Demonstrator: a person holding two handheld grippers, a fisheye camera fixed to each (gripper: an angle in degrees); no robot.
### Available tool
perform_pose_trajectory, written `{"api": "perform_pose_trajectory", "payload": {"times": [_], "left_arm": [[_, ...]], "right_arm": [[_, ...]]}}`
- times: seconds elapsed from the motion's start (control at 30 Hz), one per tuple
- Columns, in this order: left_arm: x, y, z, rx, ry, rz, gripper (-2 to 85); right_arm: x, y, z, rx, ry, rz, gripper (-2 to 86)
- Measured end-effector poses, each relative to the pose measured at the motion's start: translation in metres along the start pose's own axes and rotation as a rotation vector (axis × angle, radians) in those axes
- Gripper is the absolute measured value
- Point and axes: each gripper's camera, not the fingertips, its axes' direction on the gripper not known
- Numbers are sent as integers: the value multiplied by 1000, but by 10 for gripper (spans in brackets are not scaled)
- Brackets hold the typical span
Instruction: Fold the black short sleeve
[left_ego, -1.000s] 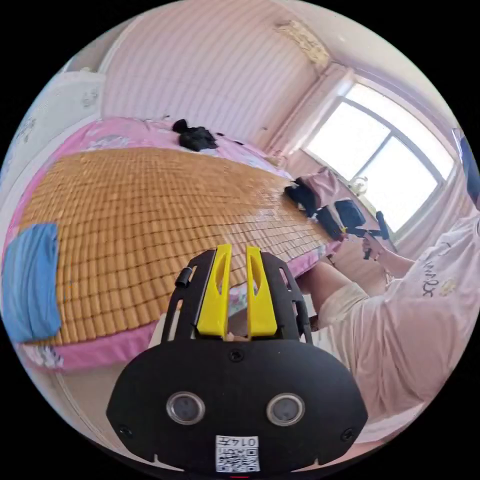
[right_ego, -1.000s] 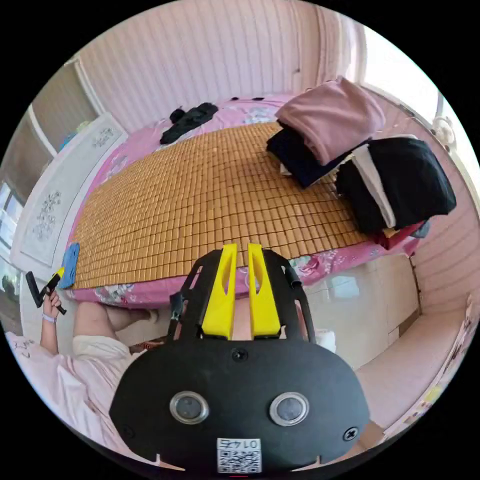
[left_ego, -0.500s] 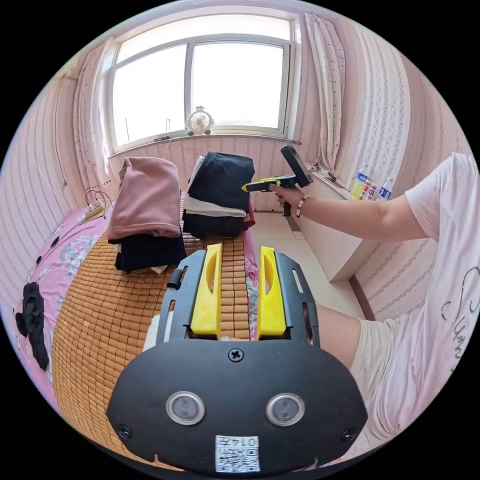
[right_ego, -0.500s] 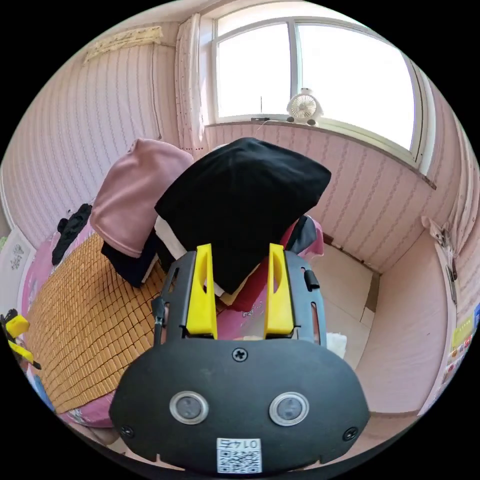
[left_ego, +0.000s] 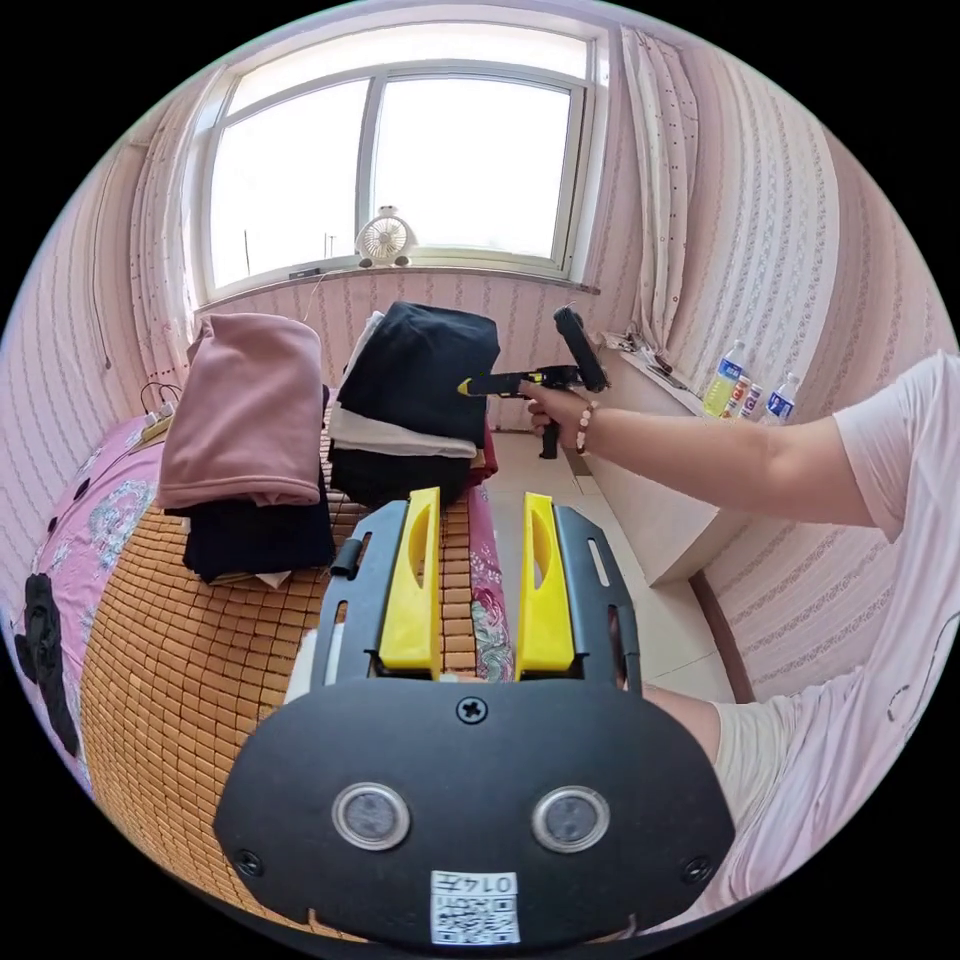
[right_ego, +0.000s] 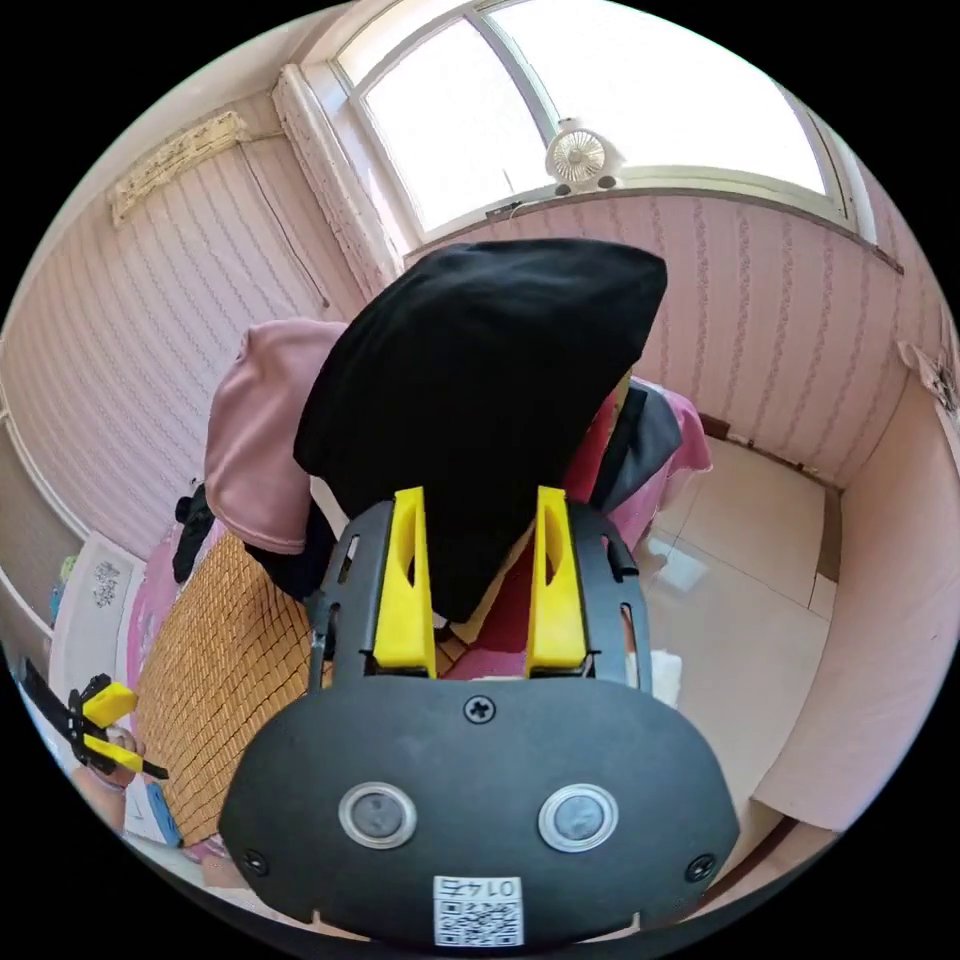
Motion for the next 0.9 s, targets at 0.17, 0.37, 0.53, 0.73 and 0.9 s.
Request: {"api": "perform_pose_trajectory", "payload": {"times": [0.17, 0.37, 0.53, 0.73, 0.9], "left_arm": [[7, 25, -30, 27, -35, -36, 123], [31, 47, -82, 122, -101, -49, 132], [57, 70, -133, 205, -221, -100, 136], [65, 177, -265, 314, -515, -469, 83], [74, 281, -356, 463, -659, -665, 11]], "right_arm": [[11, 3, -80, 23, -134, -32, 15], [-82, 14, -203, 87, -380, -412, 7], [-195, 44, -216, -112, -810, -622, 5], [-301, 130, -204, -275, -1333, -717, 4], [-315, 196, -162, -398, -1330, -672, 6]]}}
